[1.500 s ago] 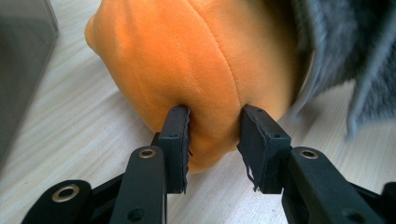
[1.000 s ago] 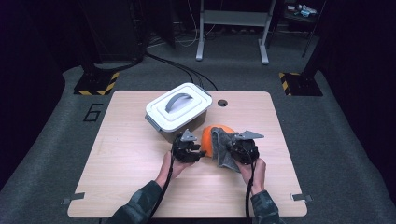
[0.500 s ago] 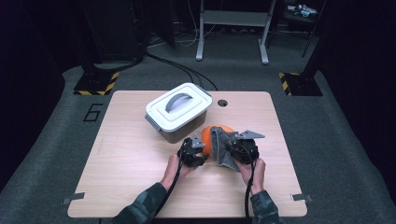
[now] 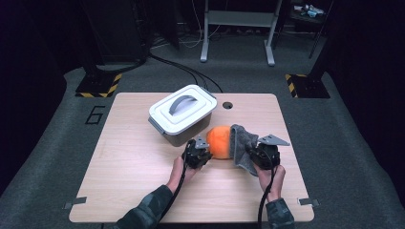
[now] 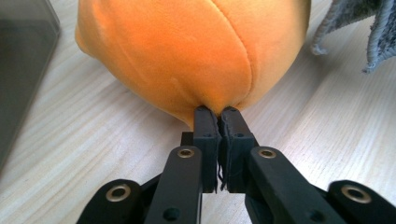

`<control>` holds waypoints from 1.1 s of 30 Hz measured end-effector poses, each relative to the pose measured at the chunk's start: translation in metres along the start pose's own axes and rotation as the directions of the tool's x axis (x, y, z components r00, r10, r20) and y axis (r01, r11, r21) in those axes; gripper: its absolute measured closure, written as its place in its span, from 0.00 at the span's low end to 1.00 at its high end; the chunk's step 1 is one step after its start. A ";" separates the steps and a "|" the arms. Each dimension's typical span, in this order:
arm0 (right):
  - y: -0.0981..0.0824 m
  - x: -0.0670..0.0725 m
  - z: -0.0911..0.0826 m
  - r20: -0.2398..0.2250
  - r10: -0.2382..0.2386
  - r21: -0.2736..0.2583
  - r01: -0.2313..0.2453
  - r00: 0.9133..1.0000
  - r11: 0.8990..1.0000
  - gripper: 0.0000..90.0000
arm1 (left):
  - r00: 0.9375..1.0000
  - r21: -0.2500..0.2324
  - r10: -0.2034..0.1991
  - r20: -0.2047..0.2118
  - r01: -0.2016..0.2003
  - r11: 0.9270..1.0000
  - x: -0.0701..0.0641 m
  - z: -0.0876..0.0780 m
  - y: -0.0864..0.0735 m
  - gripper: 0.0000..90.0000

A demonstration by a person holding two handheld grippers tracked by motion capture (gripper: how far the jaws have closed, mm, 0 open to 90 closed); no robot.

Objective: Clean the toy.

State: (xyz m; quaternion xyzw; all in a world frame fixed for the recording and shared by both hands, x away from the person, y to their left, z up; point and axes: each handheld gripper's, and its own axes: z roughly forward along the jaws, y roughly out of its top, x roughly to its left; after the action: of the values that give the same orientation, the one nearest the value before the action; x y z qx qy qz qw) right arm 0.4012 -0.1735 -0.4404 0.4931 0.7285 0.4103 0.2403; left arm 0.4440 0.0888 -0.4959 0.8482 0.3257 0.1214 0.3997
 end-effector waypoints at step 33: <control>-0.001 0.021 0.028 -0.010 -0.036 0.054 0.037 0.999 0.998 0.89 | 0.992 0.014 0.072 -0.099 -0.071 0.997 -0.011 0.002 0.009 0.90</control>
State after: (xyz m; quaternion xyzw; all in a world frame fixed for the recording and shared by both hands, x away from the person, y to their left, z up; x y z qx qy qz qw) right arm 0.4135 -0.1448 -0.4556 0.4841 0.7493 0.3885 0.2309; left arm 0.4409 0.0763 -0.4902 0.8542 0.3154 0.1759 0.3740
